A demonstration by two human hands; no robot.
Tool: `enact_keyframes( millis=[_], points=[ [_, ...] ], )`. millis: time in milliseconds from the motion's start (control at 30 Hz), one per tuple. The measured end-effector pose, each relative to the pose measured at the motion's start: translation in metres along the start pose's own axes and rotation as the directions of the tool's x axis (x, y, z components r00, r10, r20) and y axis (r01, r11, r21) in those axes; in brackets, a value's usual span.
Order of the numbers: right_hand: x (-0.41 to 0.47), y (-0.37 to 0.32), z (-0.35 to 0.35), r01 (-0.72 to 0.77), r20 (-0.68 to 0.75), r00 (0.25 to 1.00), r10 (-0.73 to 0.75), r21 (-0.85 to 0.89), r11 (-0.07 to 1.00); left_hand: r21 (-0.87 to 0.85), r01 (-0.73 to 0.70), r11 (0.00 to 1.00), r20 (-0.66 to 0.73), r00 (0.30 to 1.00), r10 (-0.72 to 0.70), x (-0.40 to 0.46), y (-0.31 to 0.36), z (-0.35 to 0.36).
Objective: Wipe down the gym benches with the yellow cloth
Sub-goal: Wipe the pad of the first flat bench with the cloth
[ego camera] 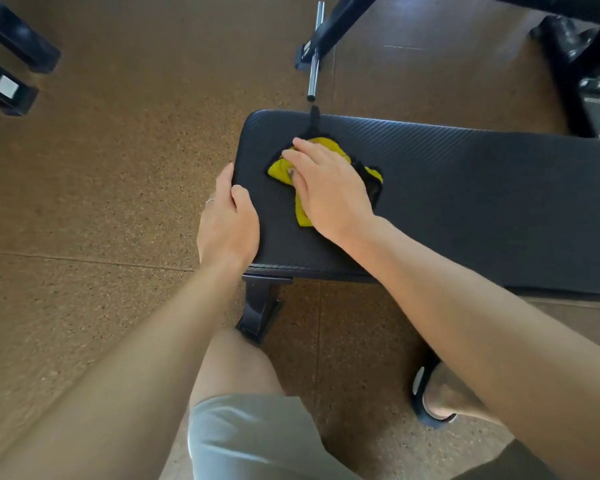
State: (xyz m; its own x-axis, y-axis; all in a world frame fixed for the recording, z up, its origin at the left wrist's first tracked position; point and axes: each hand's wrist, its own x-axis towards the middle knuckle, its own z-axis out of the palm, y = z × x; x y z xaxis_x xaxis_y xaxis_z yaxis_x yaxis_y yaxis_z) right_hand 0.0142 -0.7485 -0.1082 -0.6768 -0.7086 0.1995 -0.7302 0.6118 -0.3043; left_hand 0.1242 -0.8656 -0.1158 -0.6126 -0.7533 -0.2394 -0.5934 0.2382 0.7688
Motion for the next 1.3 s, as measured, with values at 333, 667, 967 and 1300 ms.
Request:
enact_keyframes(
  millis=[333, 667, 967, 1300],
  points=[
    [-0.057, 0.001, -0.019, 0.305, 0.166, 0.938, -0.303, 0.010, 0.952, 0.113, -0.013, 0.994, -0.030, 0.999, 0.016, -0.002, 0.004, 0.002],
    [-0.039, 0.142, -0.056, -0.249, -0.132, 0.964, 0.232, -0.127, 0.960, 0.242, -0.030, 0.970, -0.059, 0.997, 0.045, -0.007, 0.004, 0.003],
    [0.033, 0.023, 0.005, -0.080, -0.061, 0.995, 0.077, -0.053, 0.995, 0.259, -0.019, 0.966, -0.087, 0.995, 0.043, -0.006, 0.007, 0.007],
    [0.055, 0.093, -0.003, 0.072, -0.093, 0.992, -0.087, -0.149, 0.986, 0.396, 0.128, 0.909, -0.060, 0.992, -0.114, -0.009, 0.023, 0.003]
  ],
)
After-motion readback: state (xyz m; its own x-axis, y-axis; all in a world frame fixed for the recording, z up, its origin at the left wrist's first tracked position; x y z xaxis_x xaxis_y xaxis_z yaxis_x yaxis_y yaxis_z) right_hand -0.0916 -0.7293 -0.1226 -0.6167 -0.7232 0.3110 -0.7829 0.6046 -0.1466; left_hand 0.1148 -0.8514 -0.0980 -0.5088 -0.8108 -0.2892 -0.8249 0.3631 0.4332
